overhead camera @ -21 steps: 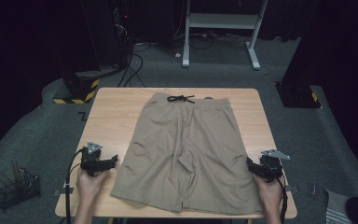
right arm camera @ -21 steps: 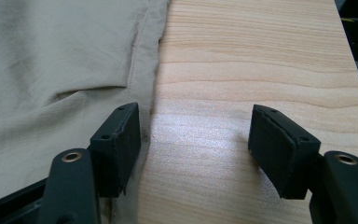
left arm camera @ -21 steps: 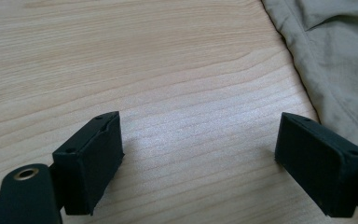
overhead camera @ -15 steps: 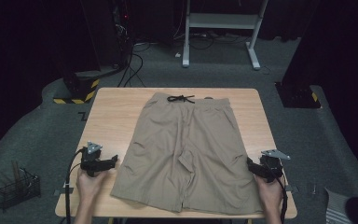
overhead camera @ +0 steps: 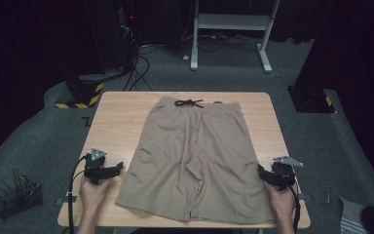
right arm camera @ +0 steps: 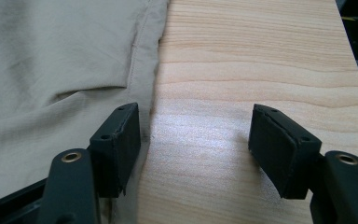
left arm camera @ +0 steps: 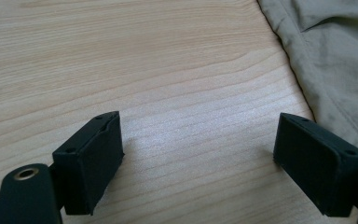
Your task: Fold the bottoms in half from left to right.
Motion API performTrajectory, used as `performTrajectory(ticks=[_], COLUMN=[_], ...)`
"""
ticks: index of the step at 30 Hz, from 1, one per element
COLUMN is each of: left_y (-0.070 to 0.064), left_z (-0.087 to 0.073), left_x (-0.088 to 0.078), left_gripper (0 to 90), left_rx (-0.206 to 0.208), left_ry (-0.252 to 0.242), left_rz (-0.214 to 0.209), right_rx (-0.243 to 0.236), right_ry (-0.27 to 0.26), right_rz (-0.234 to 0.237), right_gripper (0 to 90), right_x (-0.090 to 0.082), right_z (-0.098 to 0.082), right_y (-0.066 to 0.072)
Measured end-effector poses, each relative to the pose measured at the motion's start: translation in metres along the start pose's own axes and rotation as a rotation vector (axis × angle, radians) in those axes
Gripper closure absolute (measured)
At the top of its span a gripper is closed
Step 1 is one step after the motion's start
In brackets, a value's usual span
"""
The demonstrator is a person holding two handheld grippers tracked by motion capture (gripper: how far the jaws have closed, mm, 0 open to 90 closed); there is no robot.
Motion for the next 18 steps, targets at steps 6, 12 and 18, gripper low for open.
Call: performTrajectory(ticks=[6,12,18], left_y=[0.0,-0.0011,-0.0015], left_z=[-0.0001,0.0001,0.0011], left_x=[-0.0002,-0.0003,0.0009], left_gripper=[16.7,16.4,16.3], left_rx=[0.002,-0.003,0.003], left_ry=[0.0,0.003,0.003], left_rz=[-0.001,0.006,0.001], right_rx=[0.001,0.001,-0.003], right_ry=[-0.004,-0.004,-0.004], right_rz=[0.0,0.003,0.007], right_gripper=[39.1,39.1,38.4], right_x=[-0.0008,-0.0009,-0.0004], right_z=[-0.0006,-0.0006,-0.0002], right_y=[0.0024,0.0022,0.0016])
Point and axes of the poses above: each handheld gripper's, and its own axes: x roughly forward along the jaws, z roughly out of its top, y roughly to its left, the point moved 1 cm from there along x, roughly forward along the jaws, and after that the axes turned 6 degrees about z, right-handed, at the moved point
